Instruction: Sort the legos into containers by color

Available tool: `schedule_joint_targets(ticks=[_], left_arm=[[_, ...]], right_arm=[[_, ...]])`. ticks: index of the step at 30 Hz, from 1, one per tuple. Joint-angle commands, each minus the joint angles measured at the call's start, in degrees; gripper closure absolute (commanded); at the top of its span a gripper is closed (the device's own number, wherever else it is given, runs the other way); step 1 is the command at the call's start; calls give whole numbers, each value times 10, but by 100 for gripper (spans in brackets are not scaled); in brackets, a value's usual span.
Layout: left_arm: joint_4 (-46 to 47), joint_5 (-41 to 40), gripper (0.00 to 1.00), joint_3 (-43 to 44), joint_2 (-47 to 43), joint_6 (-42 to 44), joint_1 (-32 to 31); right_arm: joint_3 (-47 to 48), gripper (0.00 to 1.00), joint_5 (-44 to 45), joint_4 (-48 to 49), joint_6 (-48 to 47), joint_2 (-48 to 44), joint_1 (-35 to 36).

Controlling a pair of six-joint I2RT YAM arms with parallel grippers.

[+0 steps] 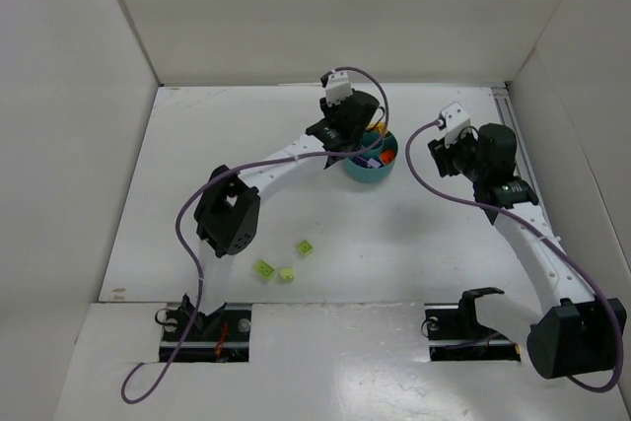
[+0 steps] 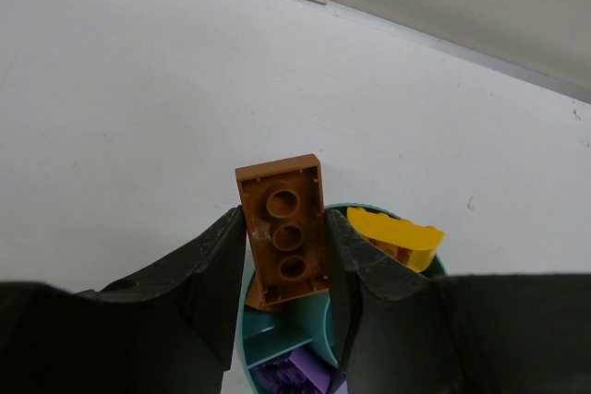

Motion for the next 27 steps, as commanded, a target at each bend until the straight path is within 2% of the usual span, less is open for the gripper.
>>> schedule_joint_targets(ticks=[1, 13, 21, 27], left_arm=[[74, -60, 78, 17, 7, 52, -19], [72, -102, 75, 38, 48, 32, -26], [79, -110, 74, 33, 50, -8, -26], [37, -116, 73, 46, 72, -61, -32]], right_arm=[[-3, 44, 8, 30, 3, -14, -3], [-3, 44, 3, 30, -2, -3, -3], [-3, 44, -2, 30, -2, 13, -3], [-3, 44, -2, 30, -7, 20, -3]])
